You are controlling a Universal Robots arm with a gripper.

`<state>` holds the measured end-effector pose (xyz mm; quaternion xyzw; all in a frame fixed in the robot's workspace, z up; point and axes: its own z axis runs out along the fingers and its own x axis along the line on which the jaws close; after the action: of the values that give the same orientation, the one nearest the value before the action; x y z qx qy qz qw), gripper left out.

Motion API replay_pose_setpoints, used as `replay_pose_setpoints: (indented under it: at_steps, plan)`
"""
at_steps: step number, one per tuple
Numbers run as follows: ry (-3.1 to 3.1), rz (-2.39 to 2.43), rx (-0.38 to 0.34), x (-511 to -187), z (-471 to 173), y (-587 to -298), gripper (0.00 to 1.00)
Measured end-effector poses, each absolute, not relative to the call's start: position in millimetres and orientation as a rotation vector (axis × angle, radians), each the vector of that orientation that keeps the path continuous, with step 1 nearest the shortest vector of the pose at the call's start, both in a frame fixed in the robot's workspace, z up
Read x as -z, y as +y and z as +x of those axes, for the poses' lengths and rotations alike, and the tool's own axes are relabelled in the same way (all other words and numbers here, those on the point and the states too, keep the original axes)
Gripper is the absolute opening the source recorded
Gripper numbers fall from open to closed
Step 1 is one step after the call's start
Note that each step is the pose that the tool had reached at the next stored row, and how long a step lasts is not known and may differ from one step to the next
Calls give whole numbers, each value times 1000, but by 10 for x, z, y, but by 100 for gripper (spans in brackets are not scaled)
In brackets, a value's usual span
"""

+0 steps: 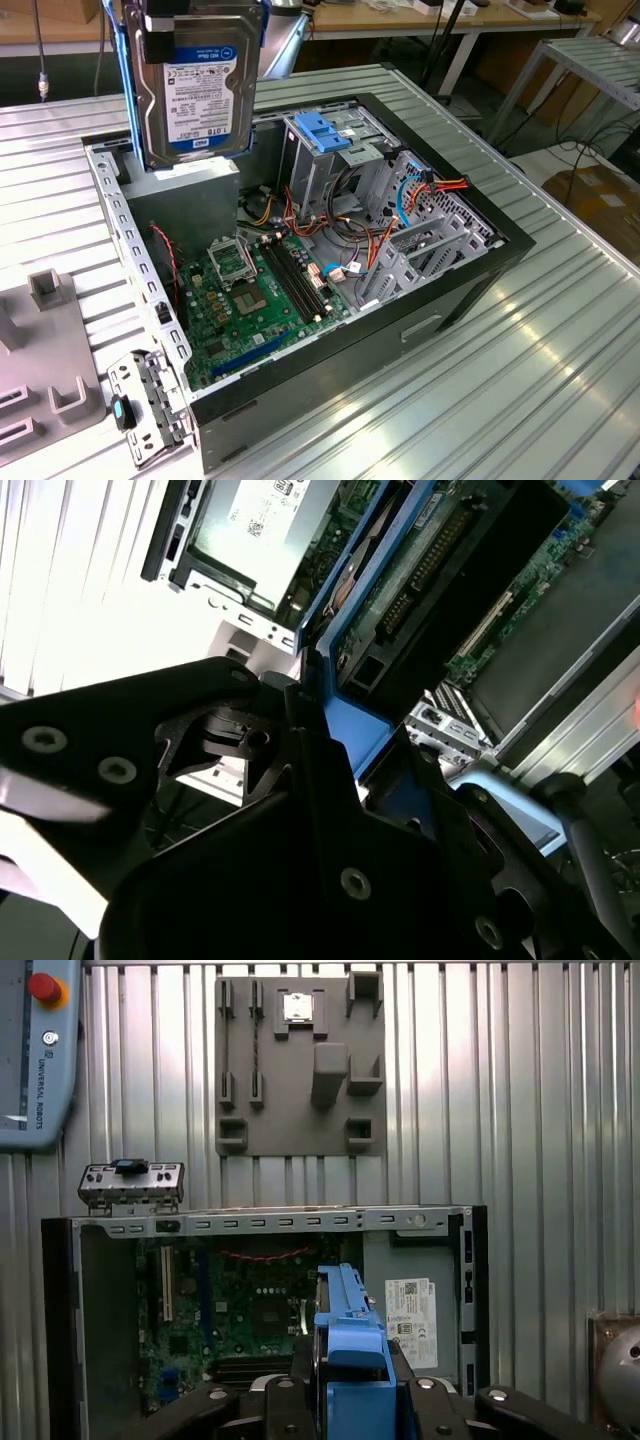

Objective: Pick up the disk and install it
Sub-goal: 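Pick up the disk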

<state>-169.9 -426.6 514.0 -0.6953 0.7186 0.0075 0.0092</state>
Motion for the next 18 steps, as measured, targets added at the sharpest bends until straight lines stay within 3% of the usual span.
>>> replay_pose_setpoints:
  at_steps: [18]
  plan:
    - [2245, -2171, -23, -5109, -1290, -4424, 37]
